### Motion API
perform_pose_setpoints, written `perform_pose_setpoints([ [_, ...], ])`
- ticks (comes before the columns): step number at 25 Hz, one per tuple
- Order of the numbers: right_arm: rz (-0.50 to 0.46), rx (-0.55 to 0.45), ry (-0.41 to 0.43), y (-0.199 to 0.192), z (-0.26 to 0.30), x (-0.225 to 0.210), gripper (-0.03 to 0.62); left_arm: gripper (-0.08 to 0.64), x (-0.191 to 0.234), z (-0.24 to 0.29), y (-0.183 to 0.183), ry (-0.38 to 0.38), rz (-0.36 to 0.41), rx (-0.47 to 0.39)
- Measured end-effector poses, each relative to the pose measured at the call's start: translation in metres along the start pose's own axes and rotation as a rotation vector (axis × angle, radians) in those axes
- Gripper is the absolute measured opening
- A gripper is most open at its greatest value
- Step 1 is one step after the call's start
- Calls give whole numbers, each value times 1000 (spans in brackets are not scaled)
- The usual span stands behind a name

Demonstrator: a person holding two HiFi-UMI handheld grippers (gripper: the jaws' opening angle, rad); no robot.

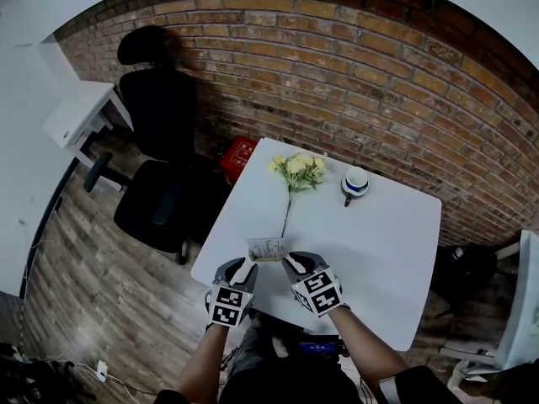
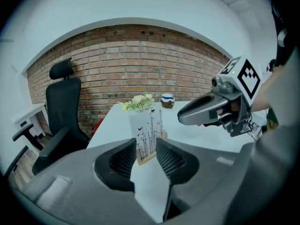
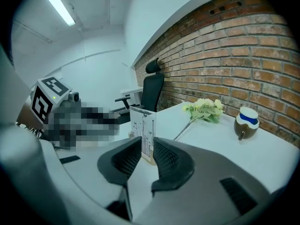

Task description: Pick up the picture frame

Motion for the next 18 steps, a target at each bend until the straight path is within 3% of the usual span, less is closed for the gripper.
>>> perform_pose_setpoints([
  [9,70,70,-43,-34,49,-18,155,126,14,50,-39,-13,-12,93],
  [18,90,101,-45,-44,70,-27,151,126,16,76,-44,-85,-21,105],
])
Point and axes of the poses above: the fingertips, and each gripper's own axes: z forward along the fingers, x to its left, y out of its top, the point moved 3 cm from there along -z, backward along the fingers, and after that the axes turned 8 degrees about y, right-handed, at the moved point
